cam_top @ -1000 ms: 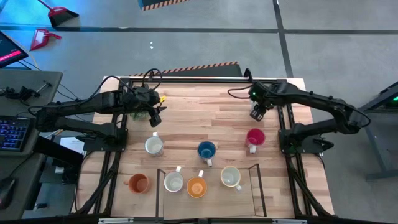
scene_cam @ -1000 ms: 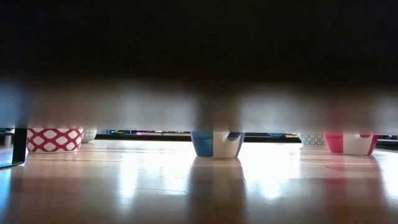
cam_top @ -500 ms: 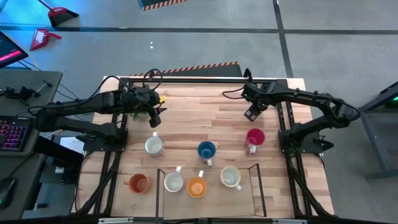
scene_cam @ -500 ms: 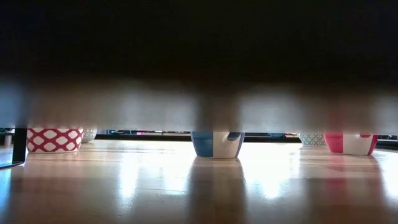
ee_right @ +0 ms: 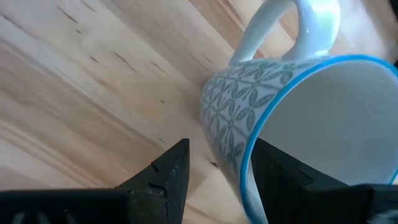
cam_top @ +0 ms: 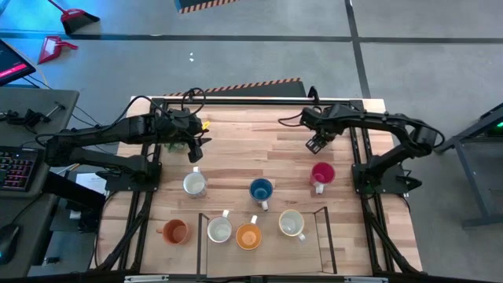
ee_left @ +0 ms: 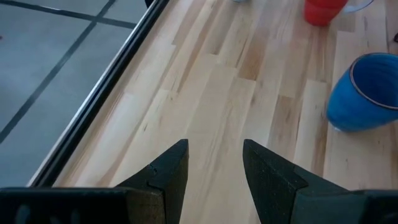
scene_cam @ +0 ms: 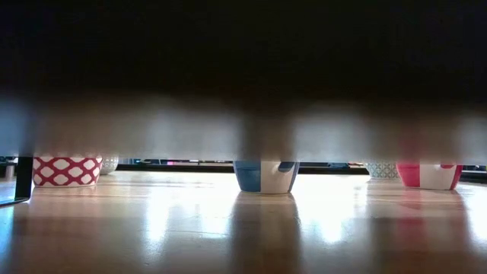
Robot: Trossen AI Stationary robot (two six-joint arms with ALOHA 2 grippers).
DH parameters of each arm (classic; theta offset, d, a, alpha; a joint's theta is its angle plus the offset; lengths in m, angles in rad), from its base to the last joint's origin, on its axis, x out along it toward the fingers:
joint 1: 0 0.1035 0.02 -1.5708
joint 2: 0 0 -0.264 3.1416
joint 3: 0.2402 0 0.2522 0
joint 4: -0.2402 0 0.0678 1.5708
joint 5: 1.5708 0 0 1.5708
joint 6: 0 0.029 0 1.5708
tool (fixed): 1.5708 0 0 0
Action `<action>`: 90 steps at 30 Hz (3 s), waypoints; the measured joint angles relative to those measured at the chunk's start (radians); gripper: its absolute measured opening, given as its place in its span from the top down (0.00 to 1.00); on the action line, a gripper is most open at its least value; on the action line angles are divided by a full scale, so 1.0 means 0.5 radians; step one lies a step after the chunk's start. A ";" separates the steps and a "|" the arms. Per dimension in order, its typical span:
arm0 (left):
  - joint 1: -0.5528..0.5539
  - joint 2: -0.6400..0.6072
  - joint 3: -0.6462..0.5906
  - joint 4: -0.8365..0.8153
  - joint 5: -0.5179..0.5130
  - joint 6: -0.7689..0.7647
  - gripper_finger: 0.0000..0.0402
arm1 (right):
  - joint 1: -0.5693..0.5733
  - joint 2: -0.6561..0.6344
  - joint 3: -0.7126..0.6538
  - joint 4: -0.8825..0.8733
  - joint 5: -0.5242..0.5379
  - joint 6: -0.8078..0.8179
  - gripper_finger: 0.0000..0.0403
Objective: Place coffee mugs
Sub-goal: Put the green pattern cup on the shelf
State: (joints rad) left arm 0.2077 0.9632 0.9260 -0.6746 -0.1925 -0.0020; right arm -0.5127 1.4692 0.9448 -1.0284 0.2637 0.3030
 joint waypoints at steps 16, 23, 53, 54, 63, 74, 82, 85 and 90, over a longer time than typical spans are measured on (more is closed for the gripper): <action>0.000 0.000 0.000 -0.001 0.000 0.013 0.65 | -0.107 0.048 0.001 0.008 -0.072 -0.030 0.81; 0.000 0.000 0.000 -0.001 0.000 0.013 0.65 | -0.118 0.048 -0.003 0.018 -0.128 -0.088 0.99; 0.000 0.000 0.000 -0.005 0.000 0.012 0.65 | 0.968 -0.298 1.101 -0.435 -0.089 0.437 1.00; 0.000 0.000 0.000 -0.005 0.001 0.011 0.65 | 1.054 -0.298 1.102 -0.434 -0.046 0.500 1.00; 0.000 0.000 0.000 -0.009 0.016 0.008 0.65 | 1.718 -0.205 1.104 -0.348 0.200 0.934 1.00; 0.000 0.000 0.000 -0.022 0.015 0.008 0.65 | 2.184 0.280 1.614 -0.492 0.309 1.004 1.00; 0.000 0.000 0.000 -0.043 0.013 -0.026 0.65 | 2.357 0.703 2.412 -0.952 0.393 1.002 1.00; 0.000 0.000 0.000 -0.066 0.010 -0.041 0.65 | 2.415 0.870 2.621 -0.989 0.387 0.980 1.00; 0.003 0.001 0.000 -0.136 0.007 -0.043 0.65 | 2.495 1.087 2.826 -1.002 0.338 0.963 1.00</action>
State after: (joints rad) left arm 0.2092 0.9634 0.9260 -0.7425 -0.1890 -0.0235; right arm 0.7346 2.0127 2.3579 -1.5293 0.4328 0.7846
